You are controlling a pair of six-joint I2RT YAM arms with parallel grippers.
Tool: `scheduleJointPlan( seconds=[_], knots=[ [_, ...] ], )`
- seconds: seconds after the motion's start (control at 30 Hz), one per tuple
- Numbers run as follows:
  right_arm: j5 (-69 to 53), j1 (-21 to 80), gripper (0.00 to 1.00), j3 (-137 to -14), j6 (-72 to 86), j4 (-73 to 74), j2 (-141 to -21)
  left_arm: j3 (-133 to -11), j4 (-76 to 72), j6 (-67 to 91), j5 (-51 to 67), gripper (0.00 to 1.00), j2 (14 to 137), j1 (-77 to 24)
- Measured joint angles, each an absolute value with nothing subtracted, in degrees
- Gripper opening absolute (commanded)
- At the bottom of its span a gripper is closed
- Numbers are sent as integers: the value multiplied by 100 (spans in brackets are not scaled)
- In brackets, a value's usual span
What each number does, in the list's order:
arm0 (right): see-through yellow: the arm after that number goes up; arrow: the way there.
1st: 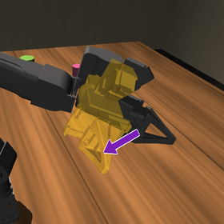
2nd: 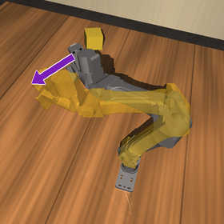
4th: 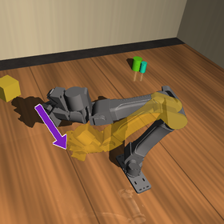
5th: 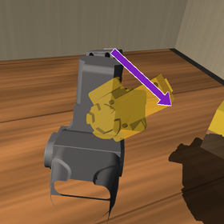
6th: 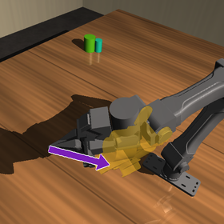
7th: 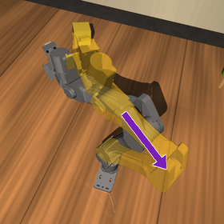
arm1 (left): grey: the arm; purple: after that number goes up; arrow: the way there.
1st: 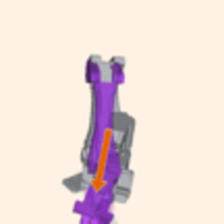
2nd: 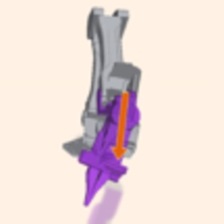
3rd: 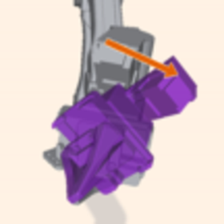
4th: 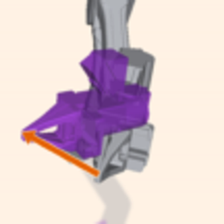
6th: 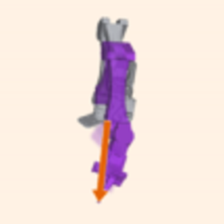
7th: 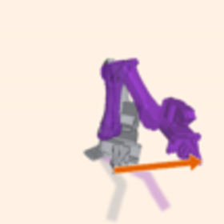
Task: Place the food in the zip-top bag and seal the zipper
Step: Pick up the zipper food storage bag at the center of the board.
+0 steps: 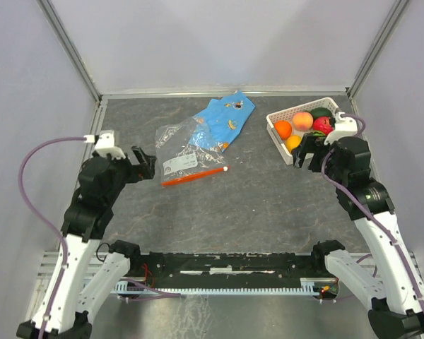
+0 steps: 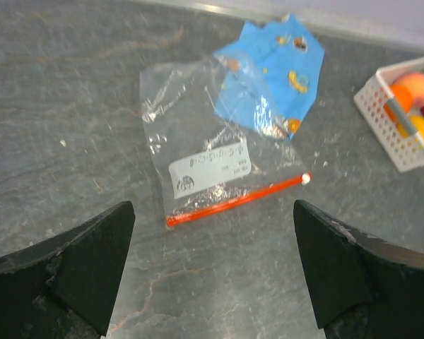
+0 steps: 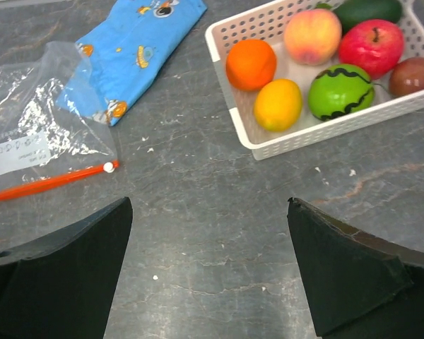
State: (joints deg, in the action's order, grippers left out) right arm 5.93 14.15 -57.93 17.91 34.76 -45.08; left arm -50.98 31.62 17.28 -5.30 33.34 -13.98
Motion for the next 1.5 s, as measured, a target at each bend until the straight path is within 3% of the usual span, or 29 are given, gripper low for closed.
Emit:
scheduleJointPlan(
  seconds=[0.33,1.03,1.5],
  knots=[
    [-30,1415,99,-5415,1820,2923,-4740,-5264,3415,1166,-71,100,5284,-1656],
    [-631,1415,99,-4689,1988,2574,-4856,-5059,2126,-1017,-3059,93,7876,-4475],
    [-639,1415,99,-4633,1964,2580,-4853,-4866,731,-2021,-4171,84,9393,-4827]
  ],
)
